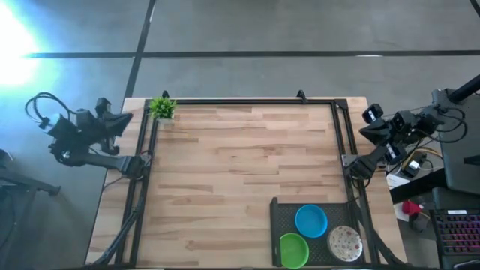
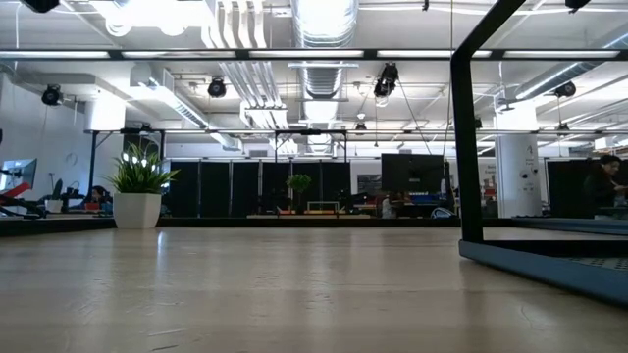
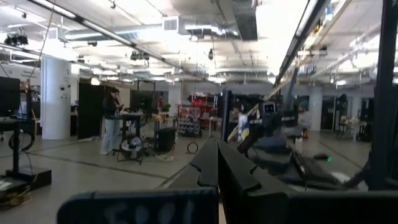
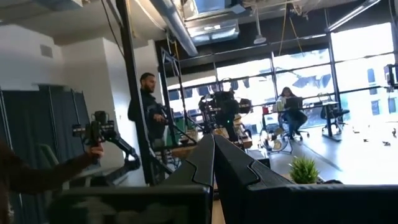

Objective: Pick & Place Mini bowls
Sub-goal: Return to Home Position

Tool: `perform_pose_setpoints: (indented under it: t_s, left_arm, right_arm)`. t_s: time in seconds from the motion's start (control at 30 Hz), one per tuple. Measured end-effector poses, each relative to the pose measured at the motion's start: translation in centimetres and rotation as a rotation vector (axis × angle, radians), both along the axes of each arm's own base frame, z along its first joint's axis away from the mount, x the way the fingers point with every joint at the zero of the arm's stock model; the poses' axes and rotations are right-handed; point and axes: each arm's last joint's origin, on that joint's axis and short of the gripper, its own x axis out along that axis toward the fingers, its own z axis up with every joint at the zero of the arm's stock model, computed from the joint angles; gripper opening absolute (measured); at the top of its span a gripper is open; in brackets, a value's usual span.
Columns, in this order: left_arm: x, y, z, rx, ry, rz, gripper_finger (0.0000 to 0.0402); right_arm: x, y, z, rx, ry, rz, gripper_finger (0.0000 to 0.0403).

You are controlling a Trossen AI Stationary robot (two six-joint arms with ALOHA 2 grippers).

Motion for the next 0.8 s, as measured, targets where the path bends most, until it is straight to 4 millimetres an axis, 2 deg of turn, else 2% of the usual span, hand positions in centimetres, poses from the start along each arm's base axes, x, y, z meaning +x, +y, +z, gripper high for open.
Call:
perform_pose_setpoints:
  t_s: [0.43,0.8]
  left_arm:
    - [4.6,-0.9,-4.2,0.018,0.068,-0.015,0.0000]
    - [8.2,-1.6,-8.9,-0.001,0.087,-0.027,0.0000]
  right_arm:
    - [2.8,2.3,-3.2,-0.059,0.020,-0.009,0.0008]
    - [5.6,4.6,-7.7,-0.061,0.028,-0.007,0.0008]
